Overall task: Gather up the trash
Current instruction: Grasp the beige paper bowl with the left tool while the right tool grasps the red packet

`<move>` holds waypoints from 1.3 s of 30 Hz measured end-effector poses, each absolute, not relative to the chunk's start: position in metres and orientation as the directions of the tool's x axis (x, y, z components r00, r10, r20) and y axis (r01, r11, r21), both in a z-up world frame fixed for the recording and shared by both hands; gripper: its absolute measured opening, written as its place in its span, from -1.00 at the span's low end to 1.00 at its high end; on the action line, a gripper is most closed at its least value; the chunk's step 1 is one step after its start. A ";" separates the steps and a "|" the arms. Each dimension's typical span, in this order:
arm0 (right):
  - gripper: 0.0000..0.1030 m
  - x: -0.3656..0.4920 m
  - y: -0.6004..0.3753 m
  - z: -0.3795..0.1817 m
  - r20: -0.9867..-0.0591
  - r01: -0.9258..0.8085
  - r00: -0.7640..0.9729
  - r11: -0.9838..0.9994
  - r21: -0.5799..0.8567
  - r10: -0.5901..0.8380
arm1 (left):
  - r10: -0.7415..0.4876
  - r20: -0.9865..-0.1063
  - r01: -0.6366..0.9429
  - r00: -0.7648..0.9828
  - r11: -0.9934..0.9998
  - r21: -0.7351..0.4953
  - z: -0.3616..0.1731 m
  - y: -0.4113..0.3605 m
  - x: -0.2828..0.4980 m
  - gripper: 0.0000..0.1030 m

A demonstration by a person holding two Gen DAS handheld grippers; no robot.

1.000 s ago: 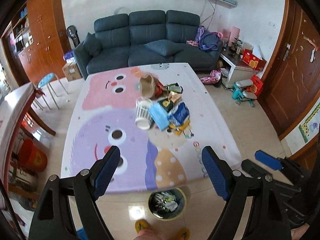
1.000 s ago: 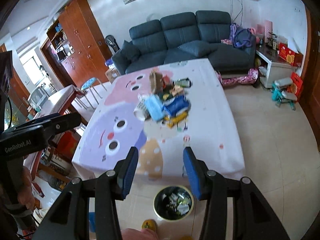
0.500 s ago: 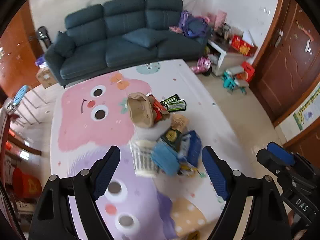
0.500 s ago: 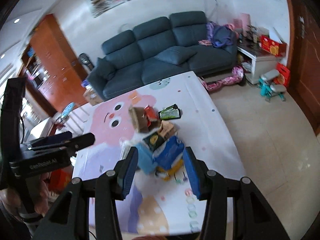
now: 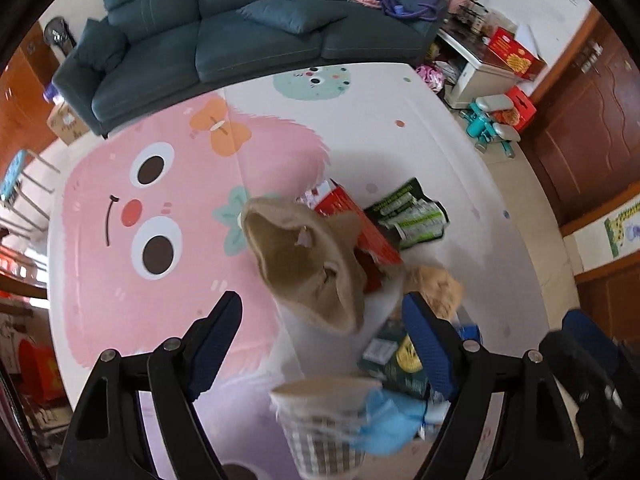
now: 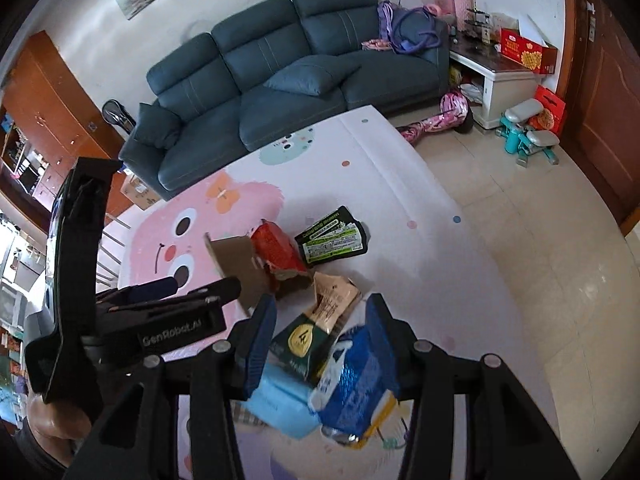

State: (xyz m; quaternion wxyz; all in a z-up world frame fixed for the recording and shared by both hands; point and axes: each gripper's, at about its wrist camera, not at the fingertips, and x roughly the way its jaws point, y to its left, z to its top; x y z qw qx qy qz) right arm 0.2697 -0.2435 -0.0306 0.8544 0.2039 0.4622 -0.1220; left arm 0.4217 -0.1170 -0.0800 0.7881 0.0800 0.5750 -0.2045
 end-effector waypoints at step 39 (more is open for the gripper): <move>-0.04 0.423 -0.159 -0.125 -0.940 0.095 0.304 0.987 -0.131 -0.154 | -0.366 -0.900 0.207 0.239 0.924 -0.321 -0.097 0.003 0.457 -0.81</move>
